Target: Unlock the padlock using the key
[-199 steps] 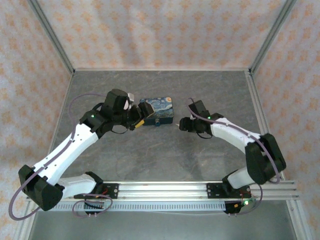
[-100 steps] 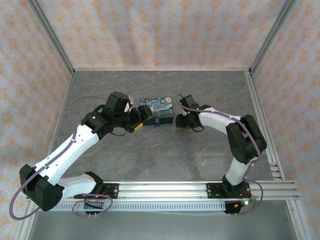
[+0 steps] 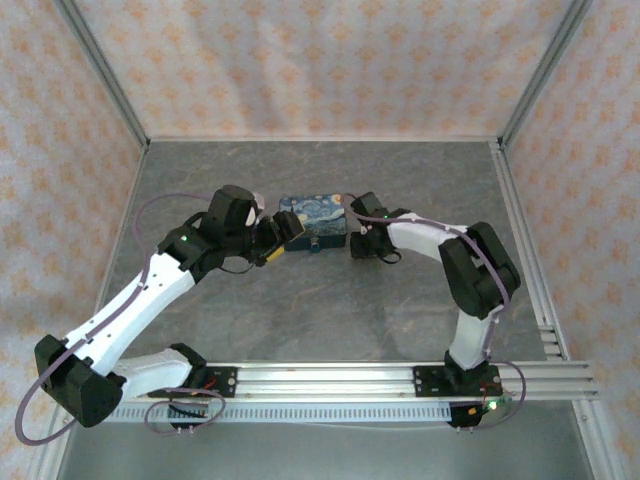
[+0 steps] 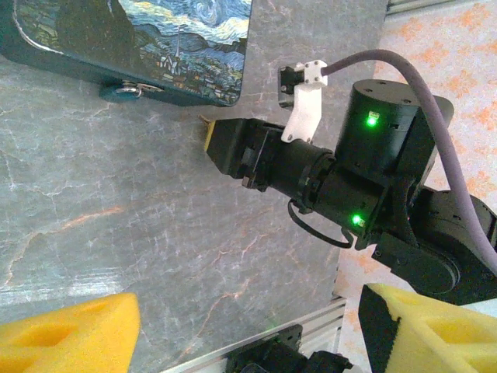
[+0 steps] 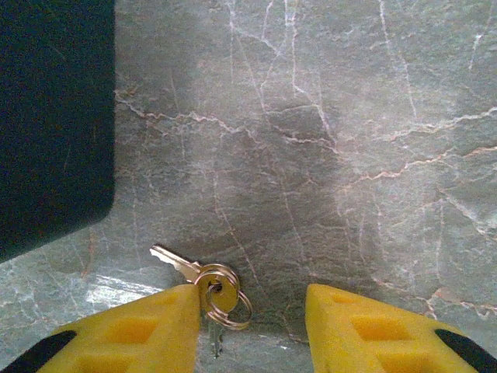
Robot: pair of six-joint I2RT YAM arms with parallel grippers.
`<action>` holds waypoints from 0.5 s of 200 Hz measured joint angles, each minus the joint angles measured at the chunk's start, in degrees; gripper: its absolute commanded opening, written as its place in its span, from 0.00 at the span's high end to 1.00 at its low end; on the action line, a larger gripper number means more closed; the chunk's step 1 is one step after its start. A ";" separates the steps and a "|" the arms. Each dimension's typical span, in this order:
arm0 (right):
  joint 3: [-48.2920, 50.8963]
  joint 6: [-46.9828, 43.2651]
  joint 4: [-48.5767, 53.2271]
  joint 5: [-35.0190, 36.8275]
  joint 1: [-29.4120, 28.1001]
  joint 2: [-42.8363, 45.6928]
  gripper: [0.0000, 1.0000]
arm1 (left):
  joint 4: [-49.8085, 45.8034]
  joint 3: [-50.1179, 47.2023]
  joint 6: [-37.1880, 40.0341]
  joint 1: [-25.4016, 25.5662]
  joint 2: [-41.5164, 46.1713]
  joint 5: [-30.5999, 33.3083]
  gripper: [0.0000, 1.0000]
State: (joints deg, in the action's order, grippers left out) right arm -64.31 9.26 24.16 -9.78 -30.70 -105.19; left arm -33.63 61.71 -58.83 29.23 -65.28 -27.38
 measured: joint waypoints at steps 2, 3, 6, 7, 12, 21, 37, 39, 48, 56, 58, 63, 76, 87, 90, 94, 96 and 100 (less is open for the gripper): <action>-0.04 -0.02 0.02 0.04 -0.04 -0.02 0.62 | 0.00 -0.02 0.00 0.00 0.02 0.02 0.24; -0.09 -0.11 0.09 0.13 -0.07 -0.07 0.62 | 0.00 -0.07 0.00 0.00 0.04 0.02 0.24; -0.20 -0.13 0.20 0.28 -0.11 -0.09 0.62 | 0.00 -0.09 0.00 0.00 0.09 0.02 0.24; -0.20 -0.15 0.22 0.33 -0.13 -0.11 0.62 | -0.02 -0.11 0.00 0.00 0.11 0.02 0.24; -0.26 -0.28 0.35 0.63 -0.22 -0.20 0.64 | 0.02 -0.26 0.00 0.00 0.24 0.04 0.24; -0.33 -0.46 0.48 1.05 -0.33 -0.26 0.64 | -0.02 -0.44 0.00 0.00 0.46 0.09 0.24; -0.44 -0.55 0.57 1.77 -0.52 -0.42 0.65 | 0.00 -0.81 0.00 0.00 0.94 0.48 0.24; -0.44 -0.57 0.57 1.90 -0.57 -0.44 0.66 | 0.00 -0.83 0.00 0.00 0.98 0.48 0.24; -0.50 -0.92 0.68 2.51 -0.87 -0.55 0.67 | 0.00 -1.01 0.00 0.00 1.20 0.68 0.24; -0.57 -1.03 0.70 3.10 -1.18 -0.68 0.69 | 0.00 -1.14 0.00 0.00 1.36 0.72 0.25; -0.59 -1.05 0.72 3.28 -1.25 -0.74 0.70 | 0.00 -1.16 0.00 0.00 1.42 0.74 0.25; -0.66 -1.25 0.76 3.76 -1.42 -0.85 0.71 | 0.00 -1.22 -0.02 0.00 1.42 0.81 0.25; -1.05 -1.60 1.05 4.83 -1.81 -1.18 0.74 | 0.02 -1.42 -0.02 0.00 1.44 0.83 0.25; -1.36 -1.92 1.31 5.79 -2.19 -1.46 0.77 | 0.02 -1.60 -0.02 0.00 1.44 0.85 0.25; -1.42 -1.90 1.36 5.95 -2.27 -1.49 0.79 | 0.02 -1.66 -0.04 0.00 1.44 0.83 0.25; -1.51 -2.03 1.36 6.23 -2.38 -1.60 0.79 | 0.04 -1.75 -0.04 0.00 1.44 0.85 0.25; -1.53 -2.08 1.36 6.34 -2.43 -1.64 0.80 | 0.02 -1.79 -0.04 0.00 1.46 0.85 0.25; -1.62 -2.10 1.40 6.64 -2.54 -1.75 0.82 | 0.02 -1.86 -0.04 0.00 1.51 0.85 0.25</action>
State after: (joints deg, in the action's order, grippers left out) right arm -65.93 7.16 25.56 -3.14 -33.23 -106.94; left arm -33.61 59.86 -58.87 29.23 -63.77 -26.52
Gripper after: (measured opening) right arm 0.218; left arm 0.752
